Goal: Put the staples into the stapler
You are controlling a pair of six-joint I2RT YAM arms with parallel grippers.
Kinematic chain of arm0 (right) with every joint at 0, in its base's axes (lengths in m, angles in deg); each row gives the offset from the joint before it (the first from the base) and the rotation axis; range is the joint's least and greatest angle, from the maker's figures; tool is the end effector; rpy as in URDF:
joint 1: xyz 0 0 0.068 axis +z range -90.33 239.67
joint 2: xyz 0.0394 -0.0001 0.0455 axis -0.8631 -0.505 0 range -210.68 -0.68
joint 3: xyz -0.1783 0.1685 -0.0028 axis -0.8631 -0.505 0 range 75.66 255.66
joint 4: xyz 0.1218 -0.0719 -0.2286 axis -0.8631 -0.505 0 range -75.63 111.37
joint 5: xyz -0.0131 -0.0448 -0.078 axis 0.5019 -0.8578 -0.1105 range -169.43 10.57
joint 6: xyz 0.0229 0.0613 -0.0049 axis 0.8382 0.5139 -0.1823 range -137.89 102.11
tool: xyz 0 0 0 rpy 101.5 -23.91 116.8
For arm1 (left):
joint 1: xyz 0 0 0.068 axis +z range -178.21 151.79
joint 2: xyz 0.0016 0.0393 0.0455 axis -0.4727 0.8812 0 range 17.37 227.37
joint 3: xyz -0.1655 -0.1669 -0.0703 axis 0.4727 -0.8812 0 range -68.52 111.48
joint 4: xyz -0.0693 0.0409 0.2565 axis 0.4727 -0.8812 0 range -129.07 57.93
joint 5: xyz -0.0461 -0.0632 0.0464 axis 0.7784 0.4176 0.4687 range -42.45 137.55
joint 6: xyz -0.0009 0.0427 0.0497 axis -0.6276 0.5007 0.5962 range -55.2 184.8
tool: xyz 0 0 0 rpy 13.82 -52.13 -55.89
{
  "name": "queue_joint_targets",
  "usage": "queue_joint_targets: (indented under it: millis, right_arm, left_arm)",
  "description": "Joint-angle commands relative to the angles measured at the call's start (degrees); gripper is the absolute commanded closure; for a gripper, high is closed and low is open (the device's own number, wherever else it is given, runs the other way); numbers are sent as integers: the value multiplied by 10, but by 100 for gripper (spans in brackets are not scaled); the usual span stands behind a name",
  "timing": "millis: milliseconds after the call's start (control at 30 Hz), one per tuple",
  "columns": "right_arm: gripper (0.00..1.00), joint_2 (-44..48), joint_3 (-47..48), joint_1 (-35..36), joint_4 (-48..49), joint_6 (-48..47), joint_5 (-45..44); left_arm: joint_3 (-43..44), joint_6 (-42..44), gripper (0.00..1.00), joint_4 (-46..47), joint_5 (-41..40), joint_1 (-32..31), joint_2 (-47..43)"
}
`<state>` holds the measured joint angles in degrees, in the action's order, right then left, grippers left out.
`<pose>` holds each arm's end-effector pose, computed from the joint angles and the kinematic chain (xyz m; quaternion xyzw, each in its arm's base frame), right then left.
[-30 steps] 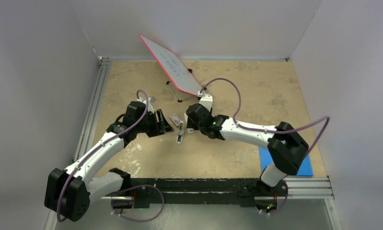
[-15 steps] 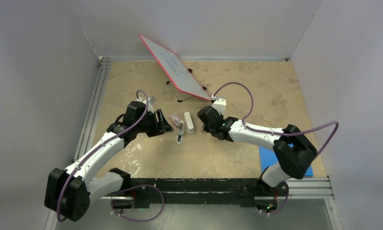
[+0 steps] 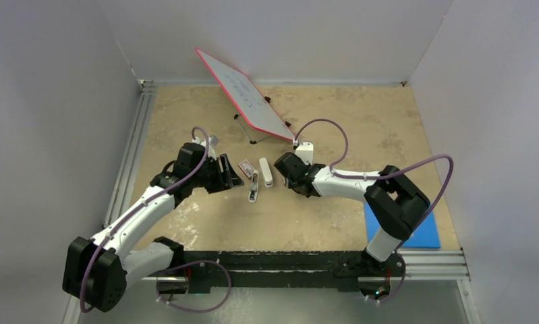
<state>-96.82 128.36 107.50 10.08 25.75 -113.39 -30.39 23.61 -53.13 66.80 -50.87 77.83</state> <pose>0.2478 0.2308 0.1221 0.0551 0.9141 0.0133 0.4016 0.2240 -0.1120 0.1936 -0.0806 0.9043 -0.3366 0.2498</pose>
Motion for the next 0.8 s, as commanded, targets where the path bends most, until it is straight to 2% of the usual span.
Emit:
queue_joint_targets:
  millis: [0,200,367,767]
  right_arm:
    - [65,2,21,-6,-4,-18,-26]
    - [65,2,17,-16,13,-36,-20]
    - [64,22,-7,-20,56,-53,20]
    - [64,26,-24,-39,77,-75,27]
  left_arm:
    - [22,11,46,10,-6,-1,-7]
    - [22,12,46,12,-6,-1,-4]
    - [23,12,46,10,-7,-1,-4]
    - [23,12,46,7,-10,-2,-5]
